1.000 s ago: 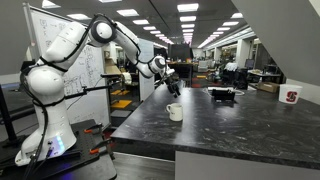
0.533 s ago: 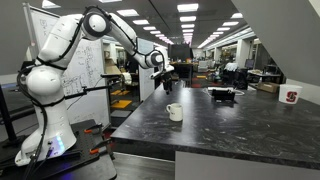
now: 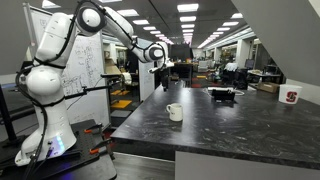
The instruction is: Put the marker in the white mug
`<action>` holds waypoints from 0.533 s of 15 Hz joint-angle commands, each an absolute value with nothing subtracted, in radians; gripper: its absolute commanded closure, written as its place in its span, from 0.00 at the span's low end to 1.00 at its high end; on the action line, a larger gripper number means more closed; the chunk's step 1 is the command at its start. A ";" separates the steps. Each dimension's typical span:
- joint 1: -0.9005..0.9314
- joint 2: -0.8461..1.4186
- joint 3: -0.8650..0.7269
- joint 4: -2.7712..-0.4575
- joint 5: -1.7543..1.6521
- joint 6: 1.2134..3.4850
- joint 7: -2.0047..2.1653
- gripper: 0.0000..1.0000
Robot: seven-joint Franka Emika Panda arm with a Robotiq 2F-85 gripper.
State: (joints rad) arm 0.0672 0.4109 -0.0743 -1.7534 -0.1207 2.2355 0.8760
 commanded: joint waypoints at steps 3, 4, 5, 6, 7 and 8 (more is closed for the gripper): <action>0.081 0.375 -0.084 -1.786 -0.114 2.195 0.811 0.00; 0.082 0.374 -0.084 -1.789 -0.114 2.194 0.812 0.00; 0.082 0.375 -0.084 -1.790 -0.114 2.195 0.810 0.00; 0.081 0.374 -0.083 -1.791 -0.112 2.194 0.807 0.00; 0.082 0.374 -0.084 -1.793 -0.113 2.195 0.803 0.00; 0.082 0.374 -0.084 -1.794 -0.114 2.197 0.798 0.00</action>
State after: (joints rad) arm 0.0719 0.3998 -0.0743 -1.7712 -0.1208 2.2134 0.8291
